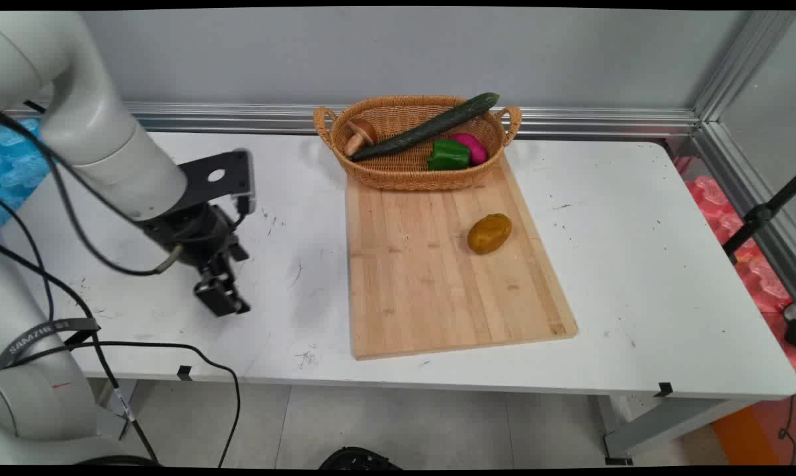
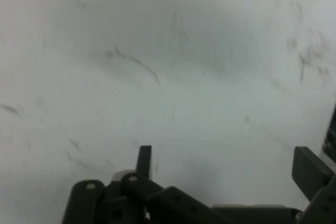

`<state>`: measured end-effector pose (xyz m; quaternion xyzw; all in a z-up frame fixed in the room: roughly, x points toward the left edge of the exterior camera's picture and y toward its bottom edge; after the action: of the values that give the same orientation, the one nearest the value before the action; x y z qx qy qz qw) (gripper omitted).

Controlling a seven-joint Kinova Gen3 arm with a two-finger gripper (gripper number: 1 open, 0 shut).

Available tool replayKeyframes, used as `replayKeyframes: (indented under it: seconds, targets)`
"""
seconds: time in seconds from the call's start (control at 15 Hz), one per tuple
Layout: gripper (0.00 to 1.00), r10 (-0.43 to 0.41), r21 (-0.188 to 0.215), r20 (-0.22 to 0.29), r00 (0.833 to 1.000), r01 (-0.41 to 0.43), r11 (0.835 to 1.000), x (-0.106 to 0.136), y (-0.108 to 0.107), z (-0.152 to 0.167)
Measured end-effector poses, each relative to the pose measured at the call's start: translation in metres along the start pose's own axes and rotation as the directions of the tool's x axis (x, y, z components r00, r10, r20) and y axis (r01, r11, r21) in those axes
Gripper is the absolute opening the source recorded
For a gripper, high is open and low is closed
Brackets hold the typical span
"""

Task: Pick up the cucumber from the cutting board

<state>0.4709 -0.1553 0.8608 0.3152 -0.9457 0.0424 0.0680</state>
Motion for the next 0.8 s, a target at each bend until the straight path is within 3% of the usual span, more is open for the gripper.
replayKeyframes:
  seconds: [0.2,0.4,0.8]
  targets:
    - [1.00,-0.002,0.018,-0.057,0.998,0.003,1.000,0.026,-0.008,0.002]
    - [1.00,-0.007,0.040,-0.128,0.992,0.012,0.999,0.069,-0.018,0.001]
    - [1.00,-0.022,0.046,-0.279,0.960,0.036,0.998,0.165,-0.035,0.003]
